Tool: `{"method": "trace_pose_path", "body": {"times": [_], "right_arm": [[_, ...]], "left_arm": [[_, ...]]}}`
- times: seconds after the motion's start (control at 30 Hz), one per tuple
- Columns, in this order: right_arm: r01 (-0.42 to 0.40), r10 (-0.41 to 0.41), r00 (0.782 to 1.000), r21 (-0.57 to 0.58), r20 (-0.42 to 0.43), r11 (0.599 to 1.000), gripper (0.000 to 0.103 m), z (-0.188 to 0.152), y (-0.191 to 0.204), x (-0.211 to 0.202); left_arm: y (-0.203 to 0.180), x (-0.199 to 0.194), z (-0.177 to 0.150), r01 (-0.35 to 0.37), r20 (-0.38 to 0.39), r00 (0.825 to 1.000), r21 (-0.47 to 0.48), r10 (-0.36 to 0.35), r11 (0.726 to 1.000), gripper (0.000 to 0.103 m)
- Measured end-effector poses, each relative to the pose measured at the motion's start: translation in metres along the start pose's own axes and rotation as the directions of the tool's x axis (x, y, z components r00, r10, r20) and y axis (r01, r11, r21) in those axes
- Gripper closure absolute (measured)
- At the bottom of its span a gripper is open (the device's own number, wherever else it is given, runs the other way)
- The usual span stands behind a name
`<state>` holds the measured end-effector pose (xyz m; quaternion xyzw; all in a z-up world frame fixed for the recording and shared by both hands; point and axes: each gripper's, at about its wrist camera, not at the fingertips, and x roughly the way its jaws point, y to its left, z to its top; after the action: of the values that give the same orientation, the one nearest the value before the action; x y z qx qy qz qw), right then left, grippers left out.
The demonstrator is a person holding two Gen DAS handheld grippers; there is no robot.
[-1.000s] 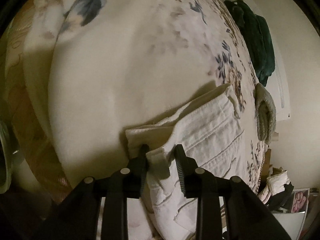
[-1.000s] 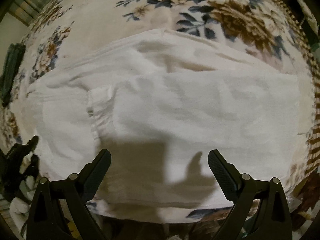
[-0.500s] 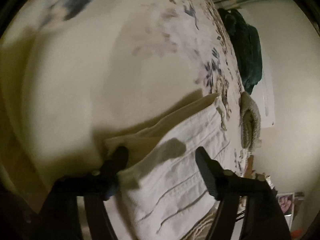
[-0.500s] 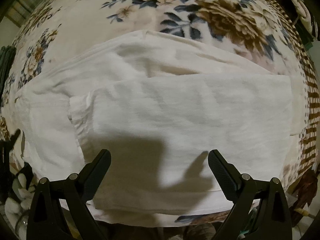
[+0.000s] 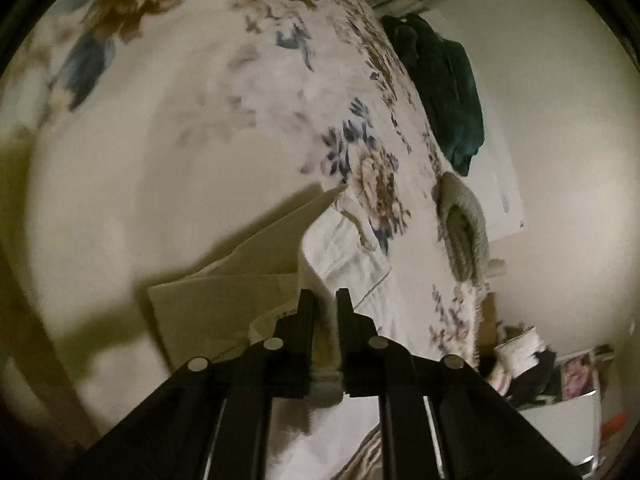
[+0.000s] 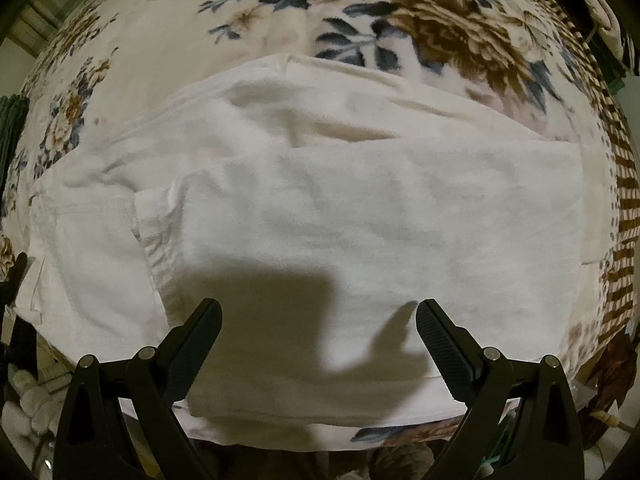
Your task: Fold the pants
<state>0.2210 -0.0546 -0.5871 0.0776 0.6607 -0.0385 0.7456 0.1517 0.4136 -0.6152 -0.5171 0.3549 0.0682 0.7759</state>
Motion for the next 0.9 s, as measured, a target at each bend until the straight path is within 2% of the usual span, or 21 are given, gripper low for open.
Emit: {"method": "trace_pose_path", "body": {"times": [0.07, 0.17, 0.2, 0.3, 0.37, 0.4, 0.43, 0.57, 0.6, 0.7, 0.8, 0.83, 0.87, 0.9], "right_arm": [[-0.002, 0.002, 1.0, 0.004, -0.007, 1.0, 0.004, 0.001, -0.001, 0.001], [-0.007, 0.007, 1.0, 0.0, -0.008, 1.0, 0.004, 0.005, 0.001, 0.001], [-0.008, 0.008, 1.0, -0.004, -0.008, 1.0, 0.004, 0.006, 0.0, 0.0], [-0.02, 0.02, 1.0, -0.016, -0.012, 1.0, 0.004, 0.007, 0.003, -0.001], [-0.021, 0.021, 1.0, -0.025, -0.013, 0.999, 0.004, 0.007, 0.008, 0.0], [-0.024, 0.023, 1.0, -0.03, -0.017, 0.999, 0.004, 0.007, 0.012, 0.001], [-0.027, 0.026, 0.999, -0.031, -0.018, 0.999, 0.004, 0.007, 0.014, 0.002], [-0.027, 0.026, 0.999, -0.038, -0.025, 0.999, 0.004, 0.006, 0.022, 0.004], [-0.026, 0.025, 0.999, -0.038, -0.027, 0.999, 0.004, 0.007, 0.023, 0.005], [-0.027, 0.027, 0.999, -0.032, -0.025, 0.999, 0.004, 0.007, 0.028, 0.007], [-0.029, 0.028, 0.999, -0.026, -0.029, 0.999, 0.004, 0.009, 0.029, 0.008], [-0.032, 0.031, 0.999, -0.024, -0.031, 0.999, 0.004, 0.01, 0.026, 0.011], [-0.032, 0.031, 0.999, -0.024, -0.033, 0.999, 0.004, 0.01, 0.026, 0.013], [-0.031, 0.03, 0.999, -0.023, -0.033, 0.999, 0.004, 0.009, 0.023, 0.012]], "left_arm": [[0.012, -0.004, -0.002, -0.021, -0.015, 1.0, -0.038, 0.021, 0.999, 0.077], [0.044, -0.013, -0.008, -0.046, -0.004, 0.999, -0.132, 0.046, 0.99, 0.069], [0.053, -0.015, -0.011, -0.042, -0.004, 0.999, -0.161, 0.042, 0.986, 0.062], [0.072, -0.016, -0.017, -0.035, 0.009, 0.999, -0.205, 0.038, 0.978, 0.057], [0.078, -0.014, -0.02, -0.002, 0.0, 1.0, -0.235, 0.002, 0.972, 0.055], [0.079, -0.015, -0.022, 0.018, 0.003, 1.0, -0.247, -0.018, 0.969, 0.05], [0.081, -0.014, -0.025, 0.047, 0.001, 0.999, -0.251, -0.049, 0.967, 0.045], [0.081, 0.002, -0.023, 0.062, -0.019, 0.998, -0.223, -0.068, 0.973, 0.041], [0.077, 0.007, -0.02, 0.064, -0.021, 0.997, -0.208, -0.07, 0.976, 0.035], [0.063, 0.016, -0.014, 0.034, -0.026, 0.999, -0.159, -0.039, 0.987, 0.027], [0.053, 0.02, -0.008, 0.015, -0.015, 1.0, -0.145, -0.017, 0.989, 0.027], [0.049, 0.02, -0.006, 0.016, -0.011, 1.0, -0.128, -0.017, 0.992, 0.036], [0.046, 0.02, -0.005, 0.016, -0.005, 1.0, -0.12, -0.017, 0.993, 0.048], [0.043, 0.016, -0.003, 0.022, 0.005, 1.0, -0.107, -0.021, 0.994, 0.076]]}}
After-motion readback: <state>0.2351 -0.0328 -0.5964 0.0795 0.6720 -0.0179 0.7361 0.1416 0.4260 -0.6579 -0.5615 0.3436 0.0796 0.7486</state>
